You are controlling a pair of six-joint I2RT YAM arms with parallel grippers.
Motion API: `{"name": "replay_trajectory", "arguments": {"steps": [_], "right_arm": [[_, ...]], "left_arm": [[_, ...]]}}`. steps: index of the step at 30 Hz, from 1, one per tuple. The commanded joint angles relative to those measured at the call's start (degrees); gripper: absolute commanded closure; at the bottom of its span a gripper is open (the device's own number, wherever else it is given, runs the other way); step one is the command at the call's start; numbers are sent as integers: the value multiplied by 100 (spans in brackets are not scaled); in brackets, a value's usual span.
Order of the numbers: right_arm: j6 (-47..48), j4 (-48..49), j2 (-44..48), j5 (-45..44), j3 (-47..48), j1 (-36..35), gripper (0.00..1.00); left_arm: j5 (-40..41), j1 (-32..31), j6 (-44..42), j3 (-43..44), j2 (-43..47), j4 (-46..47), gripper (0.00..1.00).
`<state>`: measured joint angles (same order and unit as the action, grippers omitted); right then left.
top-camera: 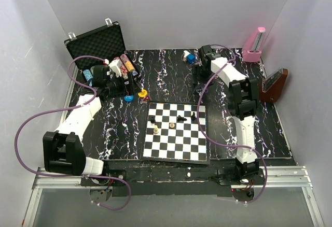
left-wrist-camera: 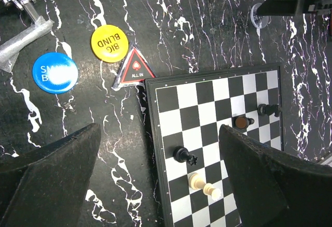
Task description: Pack up texas hold em set
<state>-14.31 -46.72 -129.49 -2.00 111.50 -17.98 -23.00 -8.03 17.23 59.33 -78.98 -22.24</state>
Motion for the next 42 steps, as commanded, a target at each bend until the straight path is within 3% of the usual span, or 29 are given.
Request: {"name": "replay_trajectory", "arguments": {"steps": [1,42], "right_arm": [[-178,154,-252,-99,-24,14,28],[-204,-267,-683,-793,-32,-109,37]], "left_arm": [[-108,-14,17,61,172,62,3],[-169,-14,34,131,225,88,2]]}}
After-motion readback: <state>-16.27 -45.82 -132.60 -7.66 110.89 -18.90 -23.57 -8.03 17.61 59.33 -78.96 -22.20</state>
